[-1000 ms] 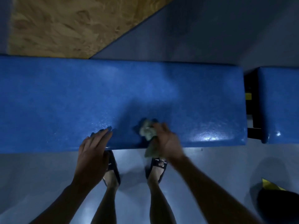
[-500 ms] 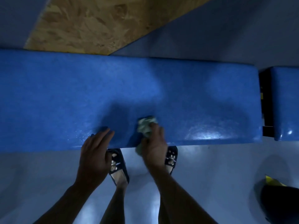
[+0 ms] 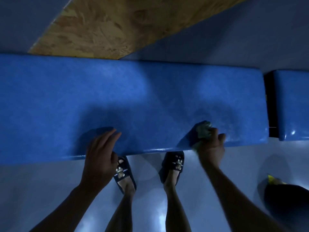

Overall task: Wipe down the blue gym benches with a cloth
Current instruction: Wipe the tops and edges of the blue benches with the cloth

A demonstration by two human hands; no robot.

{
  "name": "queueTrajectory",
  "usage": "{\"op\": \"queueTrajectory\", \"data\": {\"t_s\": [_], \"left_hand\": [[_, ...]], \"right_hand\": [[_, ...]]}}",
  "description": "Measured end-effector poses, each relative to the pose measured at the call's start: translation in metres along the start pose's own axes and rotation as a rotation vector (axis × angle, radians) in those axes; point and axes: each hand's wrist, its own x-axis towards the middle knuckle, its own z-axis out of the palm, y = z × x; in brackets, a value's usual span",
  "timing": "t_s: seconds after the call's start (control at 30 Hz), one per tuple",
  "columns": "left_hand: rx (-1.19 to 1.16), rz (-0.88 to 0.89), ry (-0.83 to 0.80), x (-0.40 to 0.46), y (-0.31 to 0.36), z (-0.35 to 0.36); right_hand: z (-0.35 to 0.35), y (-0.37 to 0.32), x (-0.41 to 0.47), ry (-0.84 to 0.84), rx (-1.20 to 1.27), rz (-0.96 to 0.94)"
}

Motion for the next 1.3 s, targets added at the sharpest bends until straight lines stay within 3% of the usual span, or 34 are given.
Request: {"op": "queueTrajectory", "data": {"t_s": [0.1,0.2,0.3,0.37,0.4,0.57,0.67,0.77,0.87,0.97,1.03,1.1,1.23,1.3], "left_hand": [[0.013,-0.010,-0.014,0.006,0.000,-0.005],[0.015,-0.052,-0.021,0.014,0.002,-0.008],[0.031,0.000,-0.019,0.022,0.000,-0.012],[0.026,0.026,0.007,0.026,0.000,-0.015],[0.018,0.029,0.017,0.028,0.001,-0.016],[-0.027,0.029,0.029,0.027,0.005,-0.014],[-0.025,0.000,0.026,0.024,0.002,-0.011],[0.017,-0.017,0.008,0.027,0.002,-0.012],[0.062,-0.026,0.011,0.037,0.001,-0.015],[0.055,-0.026,0.064,0.046,0.006,-0.018],[0.053,-0.042,0.095,0.052,0.011,-0.018],[0.060,-0.073,0.092,0.057,0.014,-0.016],[0.100,-0.095,0.063,0.061,0.019,-0.009],[0.083,-0.105,0.062,0.065,0.023,-0.003]], "right_hand": [[0.033,-0.061,-0.061,-0.056,0.149,-0.074],[0.043,-0.104,-0.111,-0.232,0.159,-0.371],[0.027,-0.093,-0.086,-0.371,0.069,-0.673],[0.010,-0.061,-0.045,-0.376,-0.030,-0.773],[0.000,-0.041,-0.020,-0.321,-0.057,-0.716],[-0.039,0.017,0.053,-0.056,-0.085,-0.025],[-0.005,-0.035,0.030,0.044,0.027,0.079],[0.043,-0.112,-0.035,0.051,0.091,-0.148],[0.052,-0.152,-0.077,-0.099,0.116,-0.423],[0.037,-0.127,-0.049,-0.196,-0.011,-0.846],[0.025,-0.090,-0.001,-0.156,-0.116,-1.051],[0.008,-0.054,0.053,-0.080,-0.150,-0.904],[-0.022,-0.023,0.113,0.023,-0.049,-0.107],[-0.008,-0.050,0.107,0.037,0.012,0.093]]}}
